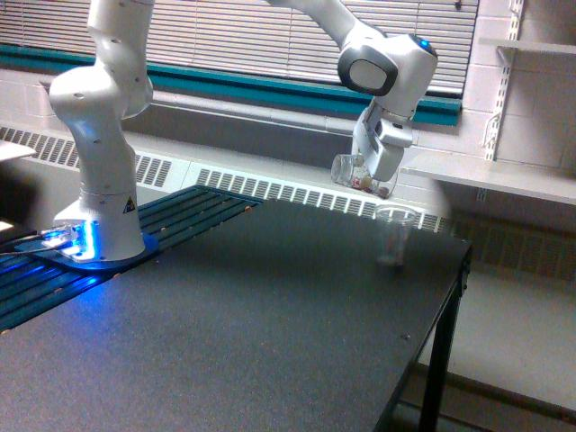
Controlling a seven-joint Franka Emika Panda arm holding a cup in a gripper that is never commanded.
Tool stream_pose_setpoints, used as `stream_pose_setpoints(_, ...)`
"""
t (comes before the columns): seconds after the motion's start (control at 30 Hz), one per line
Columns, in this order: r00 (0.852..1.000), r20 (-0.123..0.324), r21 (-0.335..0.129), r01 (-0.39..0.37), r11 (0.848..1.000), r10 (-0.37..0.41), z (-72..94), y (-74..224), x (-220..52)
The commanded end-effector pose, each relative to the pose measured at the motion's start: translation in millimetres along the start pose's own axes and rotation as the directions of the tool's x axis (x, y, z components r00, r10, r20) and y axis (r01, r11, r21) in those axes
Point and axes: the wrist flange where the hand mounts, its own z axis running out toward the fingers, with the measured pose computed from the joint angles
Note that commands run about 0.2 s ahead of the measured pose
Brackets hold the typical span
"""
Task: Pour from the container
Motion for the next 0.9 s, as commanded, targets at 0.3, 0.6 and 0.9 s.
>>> stream_pose_setpoints(0.3,0.999,0.005,-0.009,0.041,0.999,-0.041,2.9,-13.0,5.4)
stream_pose_setpoints(0.6,0.999,0.002,-0.001,0.046,0.999,-0.046,3.1,-15.1,7.4)
stream_pose_setpoints(0.9,0.999,-0.011,0.016,0.039,0.999,-0.039,3.4,-16.6,5.8)
